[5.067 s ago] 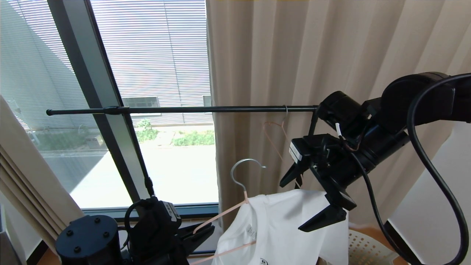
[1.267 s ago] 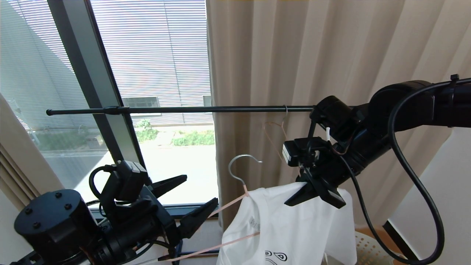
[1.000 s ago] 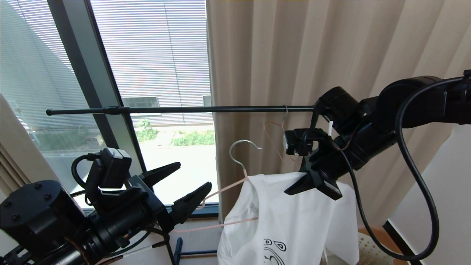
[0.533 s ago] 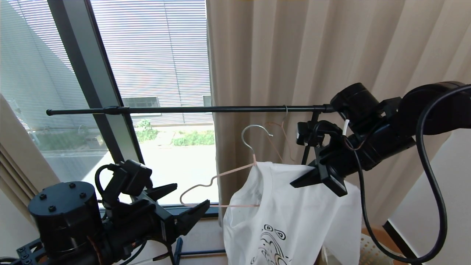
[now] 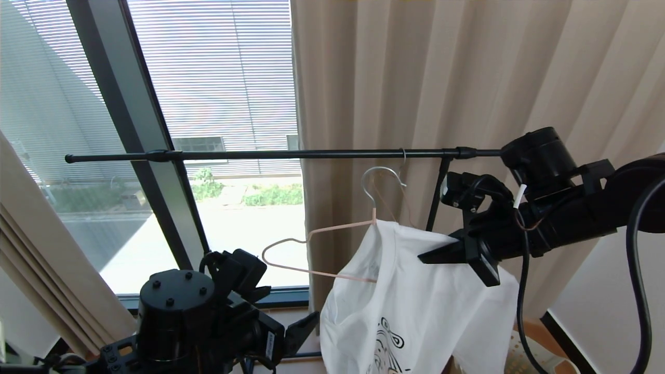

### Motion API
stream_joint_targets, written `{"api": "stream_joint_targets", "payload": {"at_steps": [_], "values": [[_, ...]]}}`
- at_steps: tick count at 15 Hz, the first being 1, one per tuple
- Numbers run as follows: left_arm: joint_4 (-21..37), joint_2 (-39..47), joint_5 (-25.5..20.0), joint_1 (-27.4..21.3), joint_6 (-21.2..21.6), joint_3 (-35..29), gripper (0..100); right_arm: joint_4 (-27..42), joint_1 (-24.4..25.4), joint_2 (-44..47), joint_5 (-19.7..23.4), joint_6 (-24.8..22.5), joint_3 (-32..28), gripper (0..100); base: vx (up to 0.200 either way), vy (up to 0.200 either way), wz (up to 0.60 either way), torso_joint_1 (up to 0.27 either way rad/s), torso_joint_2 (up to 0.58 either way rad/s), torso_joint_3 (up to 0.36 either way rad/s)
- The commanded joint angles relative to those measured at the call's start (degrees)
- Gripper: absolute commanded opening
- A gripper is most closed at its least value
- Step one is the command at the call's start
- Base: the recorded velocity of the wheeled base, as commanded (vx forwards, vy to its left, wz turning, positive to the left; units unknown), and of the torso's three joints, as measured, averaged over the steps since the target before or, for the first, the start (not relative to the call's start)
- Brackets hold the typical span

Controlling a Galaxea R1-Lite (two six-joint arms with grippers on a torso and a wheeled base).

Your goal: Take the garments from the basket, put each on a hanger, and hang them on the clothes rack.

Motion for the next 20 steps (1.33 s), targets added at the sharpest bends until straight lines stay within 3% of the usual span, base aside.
{"api": "stream_joint_targets", "payload": {"at_steps": [1,4,10,16,20], "values": [[-0.04,4.67,0.8,-1.81,-2.25,-1.65,100,-0.23,0.02,-2.24,-0.01,0.03,1.22,0,0.0,0.0,0.0,0.0,0.0,0.0],[-0.04,7.83,3.97,-4.35,-5.68,-4.02,100,-0.14,0.2,-2.42,-0.01,0.21,1.49,0,0.0,0.0,0.0,0.0,0.0,0.0],[-0.13,11.35,4.5,-5.5,-7.88,-6.75,100,-0.23,0.29,-4.0,0.08,0.21,2.37,0,0.0,0.0,0.0,0.0,0.0,0.0],[-0.31,17.41,10.47,-6.11,-11.04,-10.53,100,-0.23,1.17,-5.32,0.08,0.21,3.16,0,0.0,0.0,0.0,0.0,0.0,0.0],[-4.35,20.05,12.76,-6.38,-11.31,-11.05,100,-0.32,1.61,-6.02,0.08,0.21,3.51,0,0.0,0.0,0.0,0.0,0.0,0.0]]}}
